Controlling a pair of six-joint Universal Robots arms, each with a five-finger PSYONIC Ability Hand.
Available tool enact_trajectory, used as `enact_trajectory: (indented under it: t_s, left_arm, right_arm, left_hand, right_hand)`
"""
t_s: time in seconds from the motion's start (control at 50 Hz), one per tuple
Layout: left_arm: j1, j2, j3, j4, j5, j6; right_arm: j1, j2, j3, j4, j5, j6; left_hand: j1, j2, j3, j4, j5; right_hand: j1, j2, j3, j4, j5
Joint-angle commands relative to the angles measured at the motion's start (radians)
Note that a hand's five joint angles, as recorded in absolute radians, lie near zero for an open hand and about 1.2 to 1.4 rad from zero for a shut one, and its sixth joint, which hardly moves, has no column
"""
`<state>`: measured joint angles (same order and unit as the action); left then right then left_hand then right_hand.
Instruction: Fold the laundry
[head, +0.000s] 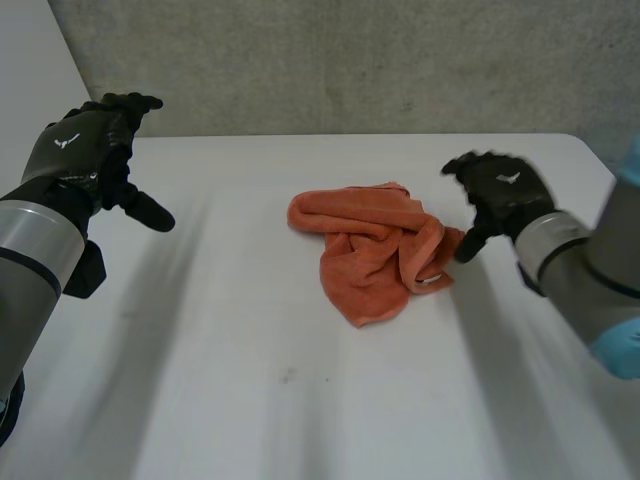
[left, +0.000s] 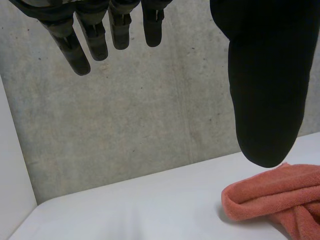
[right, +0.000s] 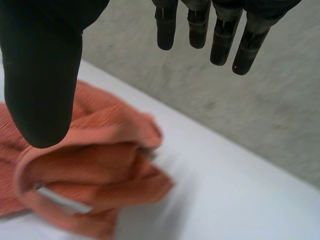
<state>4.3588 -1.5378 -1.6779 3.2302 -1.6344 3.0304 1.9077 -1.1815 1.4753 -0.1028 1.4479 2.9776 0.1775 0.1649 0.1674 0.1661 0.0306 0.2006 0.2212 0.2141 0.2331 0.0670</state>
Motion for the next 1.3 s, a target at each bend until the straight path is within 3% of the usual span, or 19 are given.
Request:
enact_trajectory:
  t_s: [0.02,0.14,0.18,0.2,0.22,0.24,0.26,0.44,0.68,0.78,0.88,1.04,1.1,1.12,1.14,1.16,1.2,1.28,1.3]
  left_arm:
    - [-0.001,-0.016,-0.011,0.014,-0.001,0.005]
    - [-0.004,-0.036,-0.016,0.026,-0.002,0.008]
    - [-0.005,-0.042,-0.016,0.028,-0.002,0.008]
    - [-0.005,-0.042,-0.016,0.028,-0.002,0.008]
    - [-0.005,-0.044,-0.016,0.031,-0.002,0.008]
    - [-0.005,-0.044,-0.016,0.031,-0.002,0.008]
    - [-0.005,-0.045,-0.016,0.033,-0.002,0.008]
    - [-0.007,-0.090,-0.013,0.078,-0.001,0.004]
    - [-0.024,-0.329,0.115,0.174,0.014,-0.002]
    - [-0.101,-0.476,0.225,0.157,0.113,-0.005]
    - [-0.180,-0.622,0.283,0.151,0.287,-0.031]
    - [-0.219,-0.694,0.331,0.161,0.380,-0.177]
    - [-0.222,-0.706,0.340,0.163,0.449,-0.268]
    - [-0.223,-0.708,0.342,0.163,0.485,-0.294]
    - [-0.223,-0.708,0.342,0.163,0.485,-0.294]
    - [-0.223,-0.708,0.343,0.166,0.499,-0.300]
    - [-0.223,-0.702,0.348,0.180,0.488,-0.300]
    - [-0.194,-0.630,0.333,0.238,0.308,-0.308]
    - [-0.194,-0.630,0.333,0.238,0.307,-0.308]
  right_arm:
    - [0.031,0.248,-0.174,-0.003,-0.027,0.185]
    - [0.037,0.405,-0.332,-0.003,-0.021,0.355]
    - [0.037,0.433,-0.369,-0.001,-0.020,0.377]
    - [0.037,0.450,-0.392,-0.001,-0.023,0.392]
    - [0.037,0.450,-0.392,-0.001,-0.023,0.393]
    - [0.039,0.450,-0.409,0.000,-0.023,0.388]
    - [0.040,0.432,-0.418,0.005,-0.021,0.383]
    - [0.065,0.089,-0.409,0.008,-0.047,0.319]
    - [0.146,-0.220,-0.356,0.241,-0.300,0.216]
    - [0.183,-0.318,-0.299,0.267,-0.331,0.164]
    - [0.186,-0.398,-0.242,0.272,-0.334,0.139]
    - [0.191,-0.491,-0.131,0.276,-0.337,0.141]
    - [0.186,-0.517,-0.104,0.272,-0.339,0.142]
    - [0.180,-0.523,-0.099,0.272,-0.331,0.141]
    - [0.171,-0.524,-0.098,0.272,-0.330,0.141]
    - [0.171,-0.524,-0.098,0.272,-0.330,0.141]
    - [0.171,-0.523,-0.092,0.273,-0.331,0.141]
    - [0.119,-0.509,-0.085,0.267,-0.324,0.132]
    - [0.081,-0.494,-0.087,0.265,-0.324,0.126]
  left_hand:
    - [-0.003,0.010,0.007,0.008,-0.031]
    - [-0.003,0.010,0.007,0.008,-0.031]
    - [-0.003,0.010,0.007,0.008,-0.031]
    - [-0.003,0.010,0.007,0.008,-0.031]
    - [-0.003,0.010,0.007,0.008,-0.031]
    - [-0.003,0.010,0.007,0.008,-0.031]
    - [-0.003,0.010,0.007,0.008,-0.031]
    - [-0.003,0.010,0.007,0.008,-0.031]
    - [-0.003,0.010,0.007,0.008,-0.031]
    - [-0.003,0.010,0.007,0.008,-0.031]
    - [-0.003,0.010,0.007,0.008,-0.031]
    - [0.007,0.019,0.017,0.018,-0.021]
    - [0.200,0.213,0.211,0.212,0.173]
    - [0.724,0.736,0.734,0.735,0.696]
    - [0.729,0.741,0.739,0.740,0.701]
    - [1.214,1.226,1.224,1.225,1.186]
    - [1.219,1.231,1.229,1.230,1.191]
    - [1.219,1.231,1.229,1.230,1.191]
    - [1.219,1.231,1.229,1.230,1.191]
  right_hand:
    - [-0.026,-0.047,-0.040,-0.059,-0.067]
    - [-0.026,-0.047,-0.040,-0.059,-0.067]
    - [0.151,0.131,0.138,0.119,0.111]
    - [0.529,0.509,0.516,0.497,0.489]
    - [0.533,0.513,0.520,0.501,0.492]
    - [0.998,0.978,0.985,0.966,0.957]
    - [1.194,1.173,1.180,1.161,1.153]
    - [1.196,1.175,1.182,1.163,1.155]
    - [1.196,1.175,1.182,1.163,1.155]
    - [1.196,1.175,1.182,1.163,1.155]
    - [1.196,1.175,1.182,1.163,1.155]
    - [1.196,1.175,1.182,1.163,1.155]
    - [1.196,1.175,1.182,1.163,1.155]
    - [1.196,1.175,1.182,1.163,1.155]
    - [1.196,1.175,1.182,1.163,1.155]
    - [1.196,1.175,1.182,1.163,1.155]
    - [1.196,1.175,1.182,1.163,1.155]
    - [1.196,1.175,1.182,1.163,1.155]
    - [1.196,1.175,1.182,1.163,1.155]
